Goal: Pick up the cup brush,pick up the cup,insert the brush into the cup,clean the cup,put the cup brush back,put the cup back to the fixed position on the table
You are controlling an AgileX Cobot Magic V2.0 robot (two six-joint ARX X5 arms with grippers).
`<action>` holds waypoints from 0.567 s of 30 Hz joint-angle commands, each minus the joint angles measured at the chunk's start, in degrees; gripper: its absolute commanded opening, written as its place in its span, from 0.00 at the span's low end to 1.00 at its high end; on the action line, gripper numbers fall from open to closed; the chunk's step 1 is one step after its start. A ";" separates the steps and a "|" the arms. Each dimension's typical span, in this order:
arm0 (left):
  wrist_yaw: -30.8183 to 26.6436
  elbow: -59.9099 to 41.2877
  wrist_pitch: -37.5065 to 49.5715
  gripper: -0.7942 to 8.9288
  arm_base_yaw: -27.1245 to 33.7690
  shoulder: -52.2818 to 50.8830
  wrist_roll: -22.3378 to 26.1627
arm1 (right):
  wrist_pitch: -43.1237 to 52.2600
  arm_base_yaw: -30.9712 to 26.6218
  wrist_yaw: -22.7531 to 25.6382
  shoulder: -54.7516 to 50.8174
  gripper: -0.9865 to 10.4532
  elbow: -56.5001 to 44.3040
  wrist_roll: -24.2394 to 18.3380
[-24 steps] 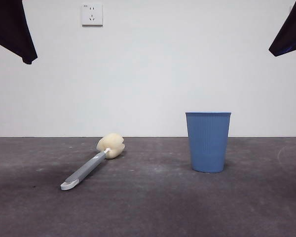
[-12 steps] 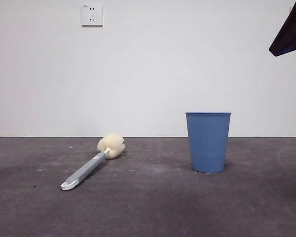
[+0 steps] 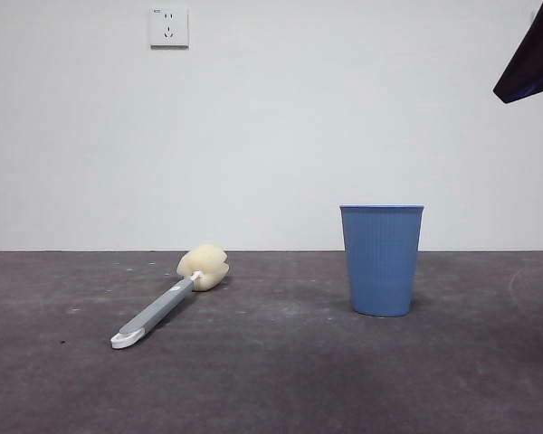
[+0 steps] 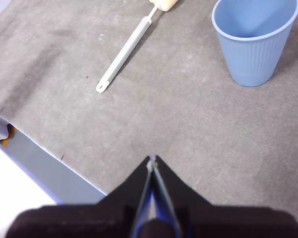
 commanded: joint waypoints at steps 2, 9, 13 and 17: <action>-0.02 -5.25 0.70 0.08 0.26 -3.63 -1.31 | 0.24 0.04 0.15 -0.04 0.09 -0.35 0.33; 0.04 -10.25 -2.86 0.08 0.26 -6.45 -3.89 | 0.24 0.02 0.17 -0.04 0.09 -0.35 0.33; 0.04 -10.25 -9.60 0.08 0.26 -6.45 -4.00 | 0.26 0.02 0.17 -0.04 0.09 -0.35 0.33; 1.40 -10.19 -12.57 0.08 0.22 -5.86 -4.07 | 0.24 0.04 0.15 -0.04 0.09 -0.35 0.33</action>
